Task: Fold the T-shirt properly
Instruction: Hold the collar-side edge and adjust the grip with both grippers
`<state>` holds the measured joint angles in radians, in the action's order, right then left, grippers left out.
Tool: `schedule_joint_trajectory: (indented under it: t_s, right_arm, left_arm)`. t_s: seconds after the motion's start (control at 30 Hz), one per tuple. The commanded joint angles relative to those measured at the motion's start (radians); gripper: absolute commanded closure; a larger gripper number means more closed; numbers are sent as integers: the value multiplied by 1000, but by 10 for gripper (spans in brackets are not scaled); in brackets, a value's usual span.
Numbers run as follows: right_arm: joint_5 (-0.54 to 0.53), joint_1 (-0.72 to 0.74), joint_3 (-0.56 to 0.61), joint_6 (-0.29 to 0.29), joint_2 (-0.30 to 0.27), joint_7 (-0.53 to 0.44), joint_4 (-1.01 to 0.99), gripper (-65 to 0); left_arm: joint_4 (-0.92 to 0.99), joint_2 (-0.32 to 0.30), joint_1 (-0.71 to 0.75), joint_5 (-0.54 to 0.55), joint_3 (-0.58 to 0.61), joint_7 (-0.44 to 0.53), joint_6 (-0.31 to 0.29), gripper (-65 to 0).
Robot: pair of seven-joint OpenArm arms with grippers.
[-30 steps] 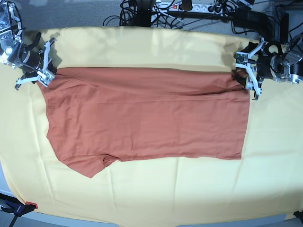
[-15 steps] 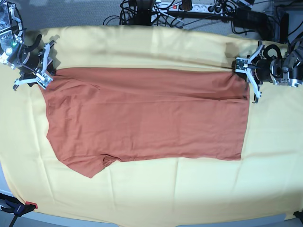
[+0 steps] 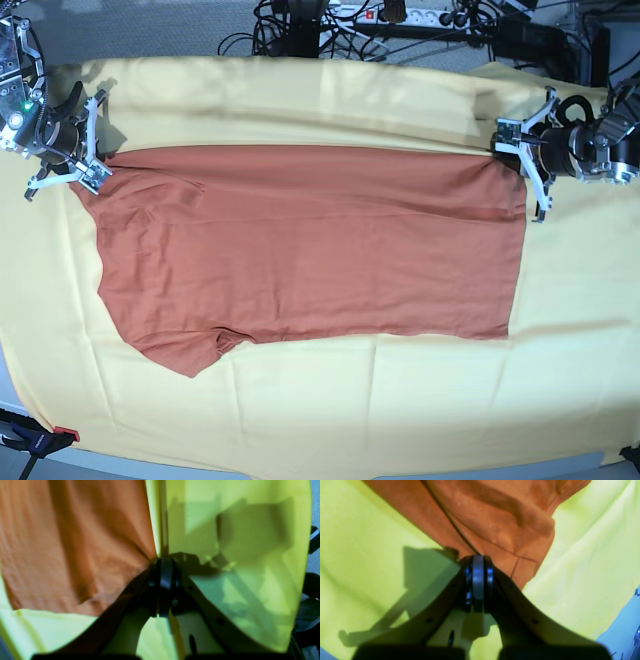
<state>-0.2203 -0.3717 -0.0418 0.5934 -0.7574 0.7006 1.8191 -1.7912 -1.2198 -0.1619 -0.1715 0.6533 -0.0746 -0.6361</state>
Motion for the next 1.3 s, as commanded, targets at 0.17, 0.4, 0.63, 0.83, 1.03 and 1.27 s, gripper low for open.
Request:
schedule_joint_trajectory:
  t_s: [0.17,0.4,0.63,0.83,1.03,1.27]
  right_arm:
    - [11,5,-11,-10,-25,8,7,0]
    - [11,5,-11,-9,-25,12,7,0]
    - [8,5,-11,-6,-25,19,7,0]
    - [8,5,-11,-15,-25,29,7,-109]
    - [8,5,-11,-14,-24,38,7,-109]
    - [8,5,-11,-30,-25,49,7,-9]
  left_arm:
    - [-9,-35,-72,57,-16,-14,27,0]
    - [-9,-35,-71,58,-16,-13,-38,-24]
    - [-8,-35,-71,57,-16,-12,-62,-272]
    - [-8,-35,-65,57,-16,-13,-62,-253]
    - [-8,-35,-65,57,-16,-13,-62,-55]
    - [-8,-35,-66,57,-16,-16,-62,0]
